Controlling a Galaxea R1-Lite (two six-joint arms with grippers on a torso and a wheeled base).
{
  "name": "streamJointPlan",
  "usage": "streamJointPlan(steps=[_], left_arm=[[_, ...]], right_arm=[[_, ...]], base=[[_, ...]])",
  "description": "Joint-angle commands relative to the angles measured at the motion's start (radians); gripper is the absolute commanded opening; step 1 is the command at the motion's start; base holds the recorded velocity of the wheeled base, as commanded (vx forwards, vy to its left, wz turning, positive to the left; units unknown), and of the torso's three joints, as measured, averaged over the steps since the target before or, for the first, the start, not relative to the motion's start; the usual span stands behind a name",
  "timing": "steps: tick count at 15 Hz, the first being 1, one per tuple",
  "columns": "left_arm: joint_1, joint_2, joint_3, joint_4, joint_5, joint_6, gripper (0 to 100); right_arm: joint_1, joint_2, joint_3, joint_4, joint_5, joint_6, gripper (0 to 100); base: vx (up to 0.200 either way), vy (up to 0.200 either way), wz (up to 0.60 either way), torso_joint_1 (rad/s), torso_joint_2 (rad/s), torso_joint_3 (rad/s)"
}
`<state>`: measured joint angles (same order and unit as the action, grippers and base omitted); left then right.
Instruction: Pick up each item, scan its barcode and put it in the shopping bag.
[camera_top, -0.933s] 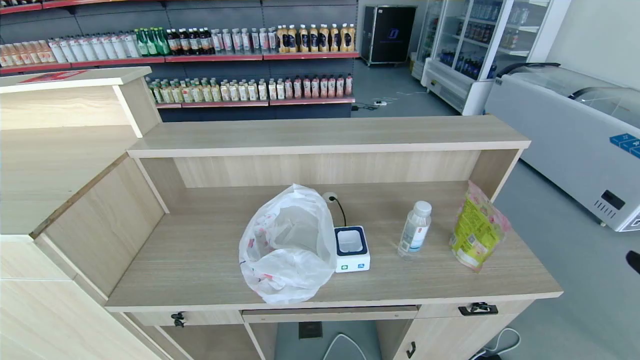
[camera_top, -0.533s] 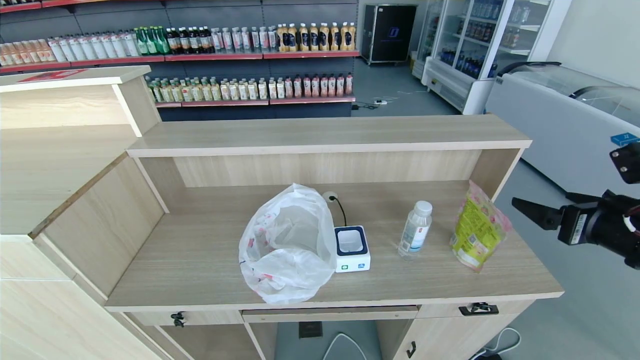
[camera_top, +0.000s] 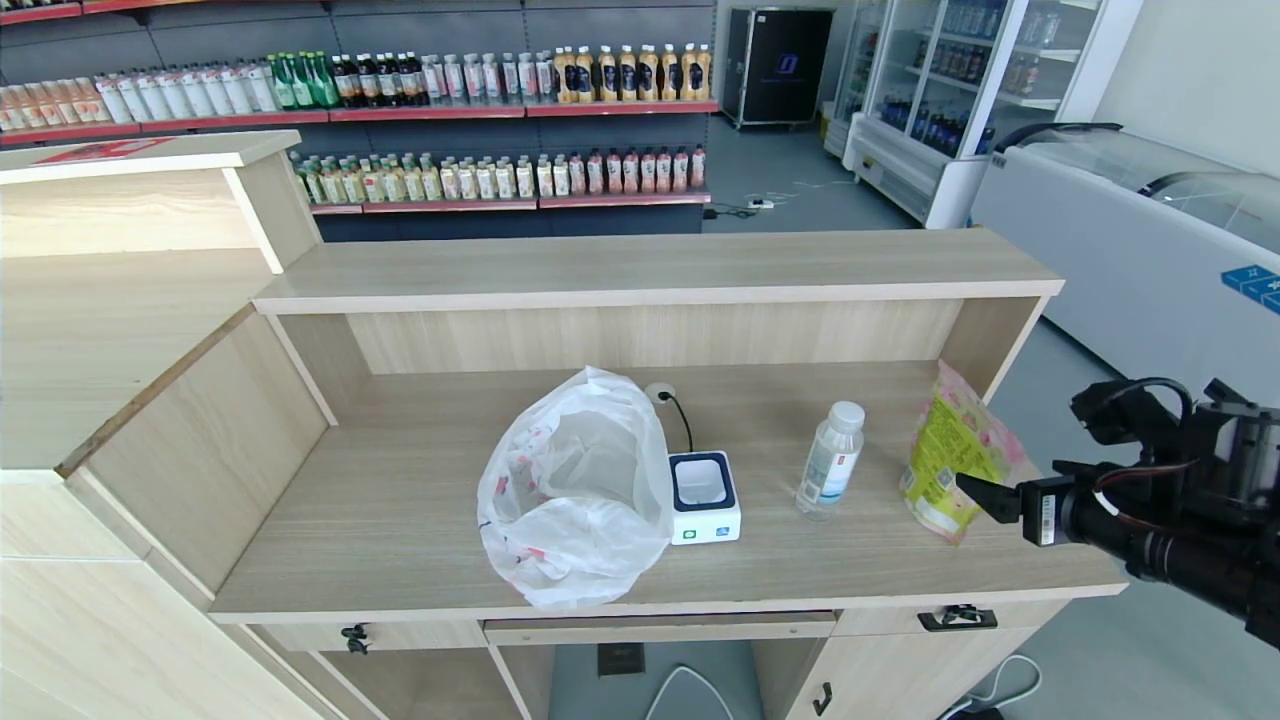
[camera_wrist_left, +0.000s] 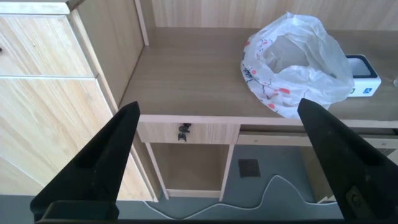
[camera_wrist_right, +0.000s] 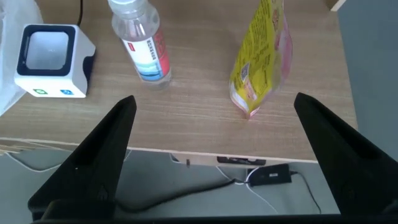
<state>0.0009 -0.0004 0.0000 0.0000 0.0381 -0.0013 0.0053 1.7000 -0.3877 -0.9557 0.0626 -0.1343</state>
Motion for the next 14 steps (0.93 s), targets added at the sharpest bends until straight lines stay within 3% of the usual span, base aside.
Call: streamJointPlan(steps=[1,7,9,14], left_arm=[[0.001,0.000,0.000,0.000,0.000,-0.002,100],[0.001,0.000,0.000,0.000,0.000,0.000,100],[0.001,0.000,0.000,0.000,0.000,0.000,100],[0.001,0.000,0.000,0.000,0.000,0.000,100]], right_arm=[[-0.005,0.087,0.004,-0.035,-0.009,-0.001,100],[-0.005,0.245,-0.005,-0.176,0.002,-0.001,100],[-0.007,0.308,-0.017,-0.255,0.095,-0.010,100],[-0.002,0.406,-0.132,-0.287,0.146,-0.099,100]], base=[[0.000,0.000,0.00,0.000,0.00,0.000],[0.000,0.000,0.00,0.000,0.00,0.000],[0.000,0.000,0.00,0.000,0.00,0.000],[0.000,0.000,0.00,0.000,0.00,0.000]])
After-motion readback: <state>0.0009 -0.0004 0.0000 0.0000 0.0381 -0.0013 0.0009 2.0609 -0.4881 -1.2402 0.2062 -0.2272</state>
